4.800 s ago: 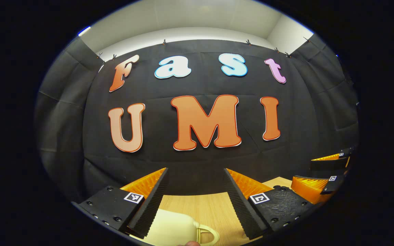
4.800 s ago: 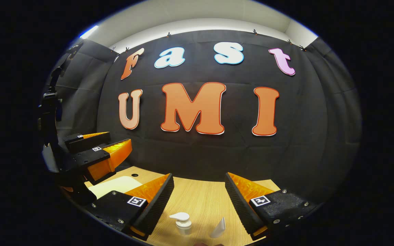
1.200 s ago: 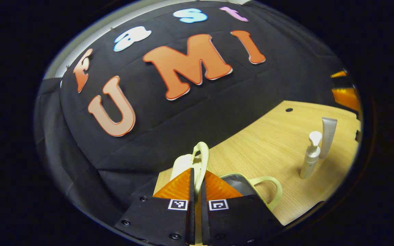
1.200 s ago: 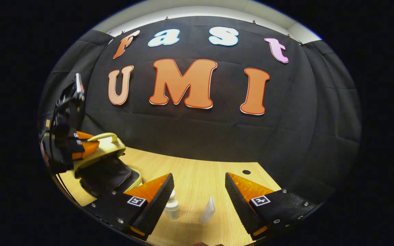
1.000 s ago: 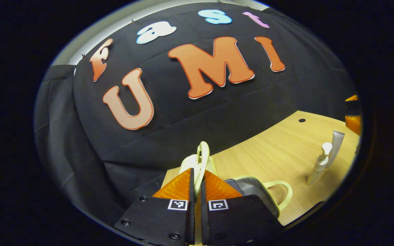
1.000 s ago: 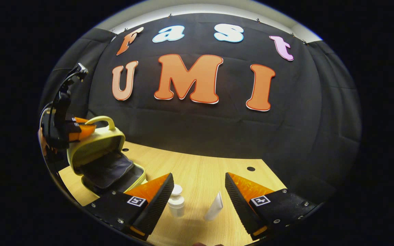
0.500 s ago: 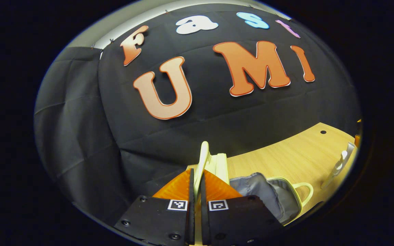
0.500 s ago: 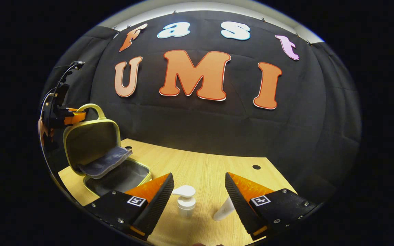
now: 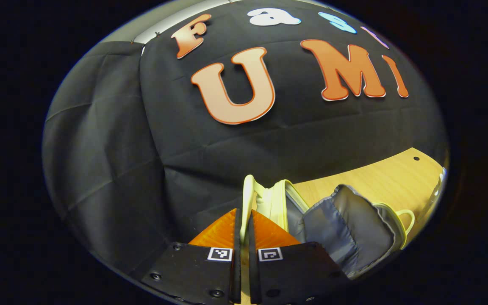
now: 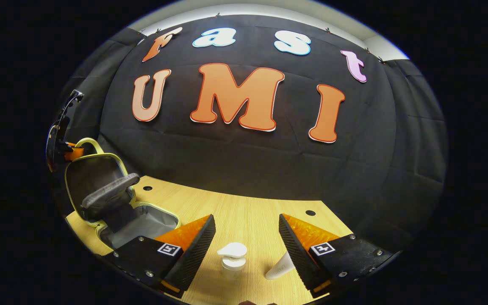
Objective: First open the suitcase, pack the skin care products into it, and then close the suitcase.
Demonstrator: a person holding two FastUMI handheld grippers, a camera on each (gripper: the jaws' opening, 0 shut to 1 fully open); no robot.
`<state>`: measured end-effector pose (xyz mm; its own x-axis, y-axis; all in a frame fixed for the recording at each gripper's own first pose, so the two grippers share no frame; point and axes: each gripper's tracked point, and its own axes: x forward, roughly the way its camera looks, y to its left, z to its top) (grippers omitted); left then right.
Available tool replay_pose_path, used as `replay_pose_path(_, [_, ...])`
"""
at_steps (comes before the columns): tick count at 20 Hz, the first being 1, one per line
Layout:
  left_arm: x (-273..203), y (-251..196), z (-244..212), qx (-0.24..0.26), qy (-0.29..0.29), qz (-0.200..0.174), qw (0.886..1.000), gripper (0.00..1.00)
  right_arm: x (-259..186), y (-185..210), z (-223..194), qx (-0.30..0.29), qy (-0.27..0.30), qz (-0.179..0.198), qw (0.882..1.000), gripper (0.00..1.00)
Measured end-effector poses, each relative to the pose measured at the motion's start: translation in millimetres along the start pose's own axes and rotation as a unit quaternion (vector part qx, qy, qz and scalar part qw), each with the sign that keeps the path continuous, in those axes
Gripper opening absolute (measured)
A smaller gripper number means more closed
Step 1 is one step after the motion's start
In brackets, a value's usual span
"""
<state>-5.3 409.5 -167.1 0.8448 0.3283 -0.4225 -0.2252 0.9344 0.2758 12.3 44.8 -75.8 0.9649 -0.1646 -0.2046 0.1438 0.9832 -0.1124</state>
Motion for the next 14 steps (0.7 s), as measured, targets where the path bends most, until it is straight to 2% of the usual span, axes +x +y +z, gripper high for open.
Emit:
replay_pose_path(5, [32, 45, -55, 0.025, 0.047, 0.026, 0.998, 0.08, 3, 11, 7, -0.006, -0.002, -0.009, 1.000, 0.95])
replay_pose_path(8, [49, 59, -94, 0.016, 0.086, 0.033, 0.996, 0.08, 0, 16, 7, -0.009, 0.002, -0.010, 1.000, 0.95])
replay_pose_path(10, [63, 66, -123, 0.029, 0.114, 0.041, 0.992, 0.08, -1, 17, 6, -0.015, 0.004, -0.010, 1.000, 0.95])
replay_pose_path(14, [67, 61, -130, 0.052, 0.147, 0.056, 0.986, 0.09, -2, 17, 8, -0.025, 0.003, -0.012, 1.000, 0.95])
